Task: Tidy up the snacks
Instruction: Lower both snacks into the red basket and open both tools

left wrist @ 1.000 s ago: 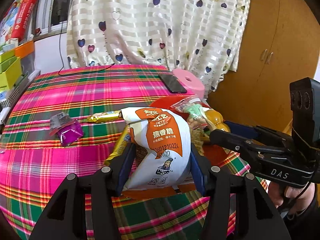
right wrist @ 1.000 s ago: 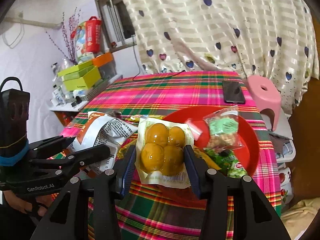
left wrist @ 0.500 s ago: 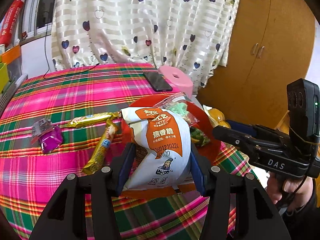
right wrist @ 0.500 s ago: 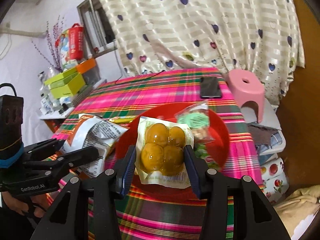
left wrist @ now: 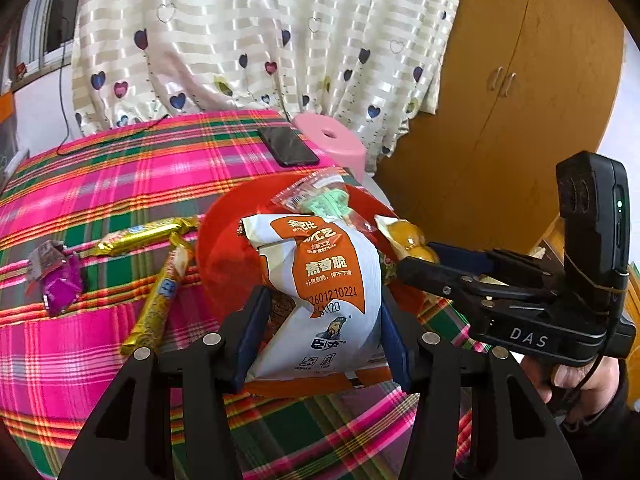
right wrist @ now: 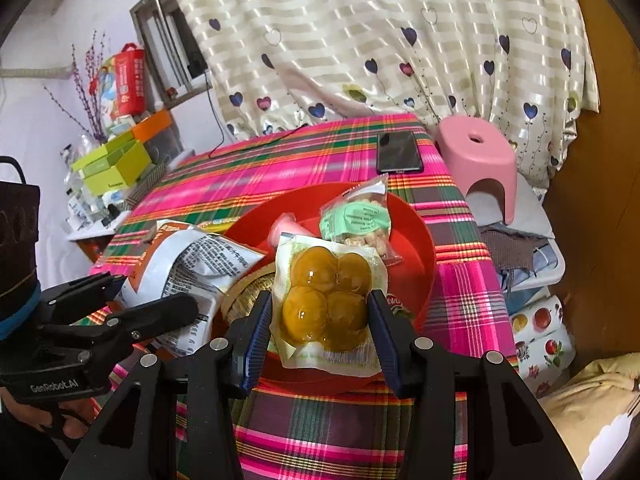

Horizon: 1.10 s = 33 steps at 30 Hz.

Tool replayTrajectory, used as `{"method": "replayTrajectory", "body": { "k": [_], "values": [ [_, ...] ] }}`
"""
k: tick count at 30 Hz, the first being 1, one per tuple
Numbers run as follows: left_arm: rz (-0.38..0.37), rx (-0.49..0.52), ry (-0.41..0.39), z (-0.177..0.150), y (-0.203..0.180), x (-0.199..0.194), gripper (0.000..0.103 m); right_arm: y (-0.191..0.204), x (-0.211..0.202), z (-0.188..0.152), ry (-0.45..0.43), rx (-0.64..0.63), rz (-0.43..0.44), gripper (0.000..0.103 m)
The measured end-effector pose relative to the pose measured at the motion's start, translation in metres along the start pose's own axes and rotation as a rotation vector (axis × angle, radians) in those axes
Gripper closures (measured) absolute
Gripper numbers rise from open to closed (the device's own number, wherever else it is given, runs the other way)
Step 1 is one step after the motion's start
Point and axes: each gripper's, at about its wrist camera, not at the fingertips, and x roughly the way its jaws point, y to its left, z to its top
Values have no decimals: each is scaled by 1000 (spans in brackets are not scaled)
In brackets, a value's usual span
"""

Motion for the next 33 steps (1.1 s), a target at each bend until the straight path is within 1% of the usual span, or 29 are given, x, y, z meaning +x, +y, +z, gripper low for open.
{"method": "replayTrajectory", "body": {
  "k": [9, 13, 22, 25, 30, 33],
  "values": [
    [-57, 24, 54, -2, -13, 23, 49, -12, -1, 1, -5, 20, -22, 57],
    [-56, 25, 55, 0, -12, 28, 49, -14, 3, 0, 5, 21, -22, 57],
    [-19, 53, 48, 8, -8, 41, 49, -12, 12, 3, 27, 13, -25, 57],
    [9, 65, 41, 12, -6, 46, 49, -13, 16, 5, 33, 5, -39, 57],
    [50, 63, 37, 18, 5, 55, 48, -12, 28, 7, 55, -7, -34, 57],
    [58, 58, 32, 22, 11, 59, 48, -11, 37, 9, 68, -14, -30, 57]
  ]
}}
